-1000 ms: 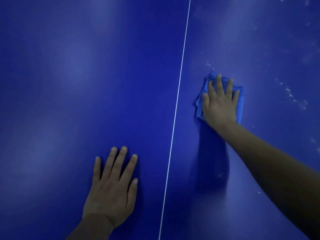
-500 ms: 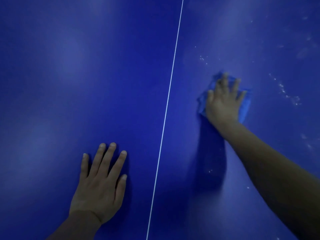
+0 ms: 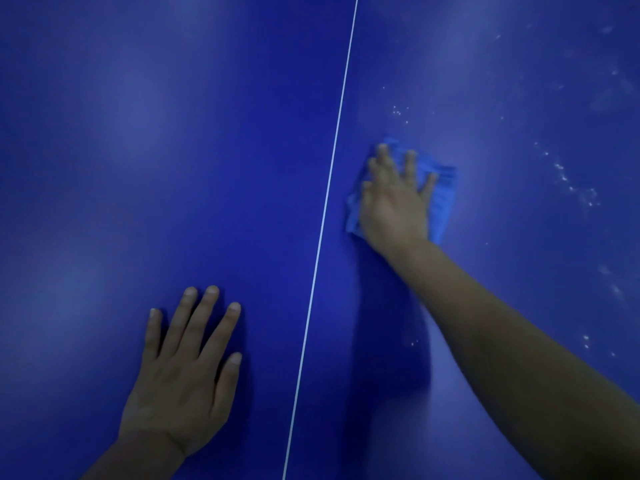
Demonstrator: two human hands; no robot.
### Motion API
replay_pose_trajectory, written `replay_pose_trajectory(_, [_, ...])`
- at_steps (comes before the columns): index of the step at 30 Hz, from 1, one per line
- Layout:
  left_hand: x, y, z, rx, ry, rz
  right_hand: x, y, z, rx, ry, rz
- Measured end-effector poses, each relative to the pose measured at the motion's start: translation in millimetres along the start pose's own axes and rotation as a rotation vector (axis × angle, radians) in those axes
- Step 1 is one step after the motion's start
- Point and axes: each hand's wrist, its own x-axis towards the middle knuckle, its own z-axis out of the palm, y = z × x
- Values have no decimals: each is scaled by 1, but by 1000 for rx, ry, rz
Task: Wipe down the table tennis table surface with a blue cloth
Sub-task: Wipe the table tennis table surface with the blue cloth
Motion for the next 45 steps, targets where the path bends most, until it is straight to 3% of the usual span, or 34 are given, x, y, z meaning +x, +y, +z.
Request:
replay_pose_trajectory(4, [0, 1, 1, 1, 17, 1, 10, -78, 5, -21, -47, -364])
replay_pose_trajectory(6, [0, 1, 1, -4, 30, 2, 28, -66, -1, -63, -90, -402])
replay_pose_trajectory(10, [0, 1, 1, -6, 45, 7, 51, 59, -14, -153, -23, -71])
replay_pose_trajectory(12, [0, 1, 2, -1, 38, 9, 49, 117, -20, -37, 10, 197])
replay_pose_trajectory(14, [-1, 0, 2, 5, 27, 5, 46, 127, -22, 73, 12, 389])
replay_pose_trajectory(15, [-1, 0, 2, 8, 25, 3, 42, 115, -18, 62, 26, 383])
replay_pose_trajectory(18, [0, 1, 4, 9, 35, -4, 16, 43, -2, -67, 48, 2])
replay_pose_trajectory(20, [1, 1, 4, 7, 46, -15, -5, 3, 4, -57, -33, -311])
replay_pose_trajectory(22, [0, 1, 6, 8, 58, -15, 1, 9, -4, -77, -97, -430])
replay_pose_trajectory(25, [0, 1, 6, 9, 78, -25, 34, 88, -15, -199, -33, -171])
replay_pose_trajectory(28, [1, 2, 5, 19, 77, -20, 53, 164, -26, -25, 11, 283])
replay_pose_trajectory(30, [1, 0, 5, 25, 84, -21, 49, 159, -23, 69, 16, 366])
replay_pose_trajectory(31, [0, 0, 5, 32, 91, -18, 40, 142, -17, 46, 35, 277])
replay_pose_trajectory(33, [0, 1, 8, 36, 107, -14, 14, 97, -7, -14, 27, -69])
replay_pose_trajectory(35, [1, 1, 9, 35, 119, -12, -15, 71, 1, -62, -96, -440])
replay_pose_trajectory(36, [1, 0, 9, 36, 123, -10, -17, 74, -2, -85, -127, -524])
replay_pose_trajectory(38, [2, 0, 9, 29, 131, -11, 8, 115, -9, -151, -97, -427])
replay_pose_trajectory(40, [1, 0, 9, 27, 146, -16, 35, 174, -18, -215, -61, -172])
replay_pose_trajectory(42, [1, 1, 9, 27, 146, -10, 39, 206, -25, -94, -37, 63])
replay_pose_trajectory(44, [1, 0, 9, 19, 140, -2, 9, 190, -21, -14, 14, 53])
replay_pose_trajectory(45, [1, 0, 9, 17, 139, 0, -17, 175, -14, -9, 34, -58])
